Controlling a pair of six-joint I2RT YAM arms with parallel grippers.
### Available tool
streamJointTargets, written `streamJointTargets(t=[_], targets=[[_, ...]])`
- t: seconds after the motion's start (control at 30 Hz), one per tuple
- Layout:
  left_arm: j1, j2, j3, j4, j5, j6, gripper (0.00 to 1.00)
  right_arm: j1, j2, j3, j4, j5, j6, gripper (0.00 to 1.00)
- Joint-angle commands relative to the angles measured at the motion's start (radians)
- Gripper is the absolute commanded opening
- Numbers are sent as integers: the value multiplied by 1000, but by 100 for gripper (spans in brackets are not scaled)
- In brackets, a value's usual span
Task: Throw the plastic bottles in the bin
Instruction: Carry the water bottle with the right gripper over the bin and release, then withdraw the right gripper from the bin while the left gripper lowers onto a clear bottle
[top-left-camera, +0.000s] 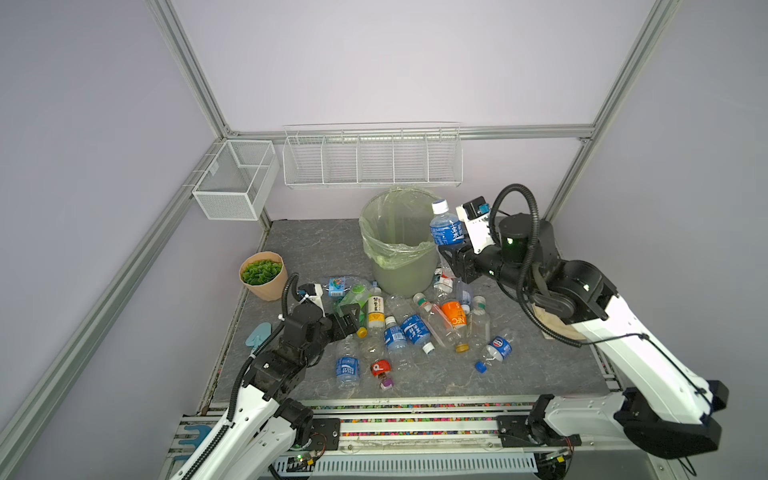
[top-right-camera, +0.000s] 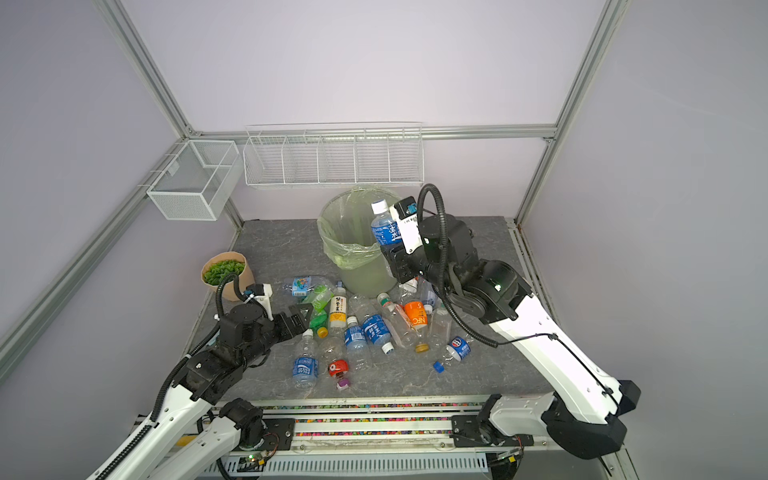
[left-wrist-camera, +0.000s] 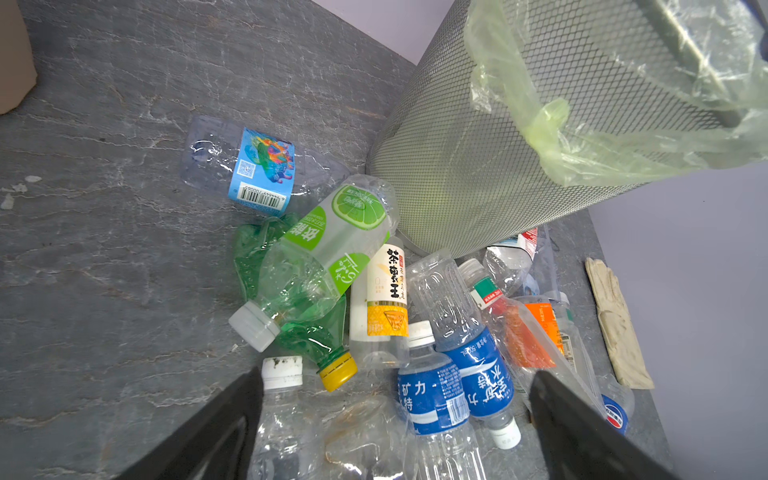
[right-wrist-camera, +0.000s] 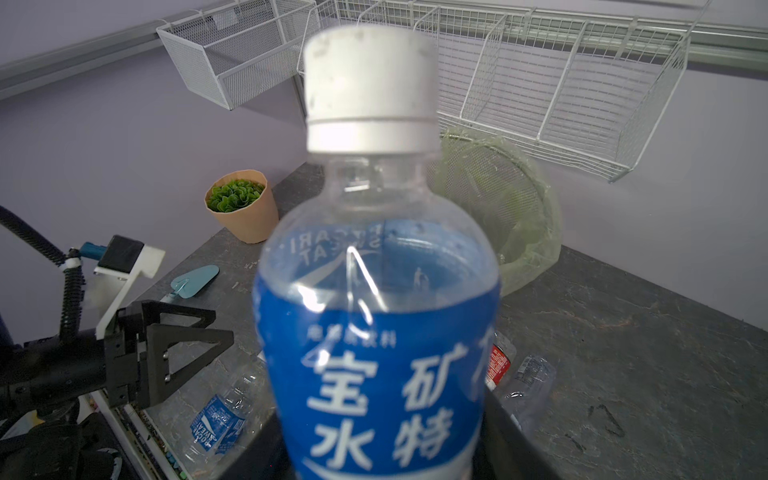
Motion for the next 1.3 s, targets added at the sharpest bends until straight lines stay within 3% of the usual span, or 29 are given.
streamJointTargets(t=[0.0,0.37,0.67,0.77,0.8,0.83,0.87,0.9,1.1,1.27], targets=[[-4,-11,28,-11,10,-5,99,-43,60,59,13,-76,-19,53],[-4,-17,24,-18,15,17,99,-151,268,246,-13,-198,0,53],[-4,-20,24,-24,19,9,99,-197,610,665,-179,-250,10,54],[-4,-28,24,-27,22,5,99,-224,760,877,-291,-265,30,60],[-4,-31,25,-32,21,5,99,-232,801,938,-320,-276,39,65],[-4,-33,28,-37,22,5,99,-235,823,969,-336,-283,46,77],[-4,-35,32,-45,21,6,99,-238,829,974,-340,-287,51,97],[-4,-39,36,-52,19,6,99,-240,818,958,-339,-286,58,89],[-4,-56,36,-70,9,8,99,-239,621,703,-175,-273,50,88],[-4,-45,38,-95,-5,3,99,-239,560,679,-216,-260,30,88]])
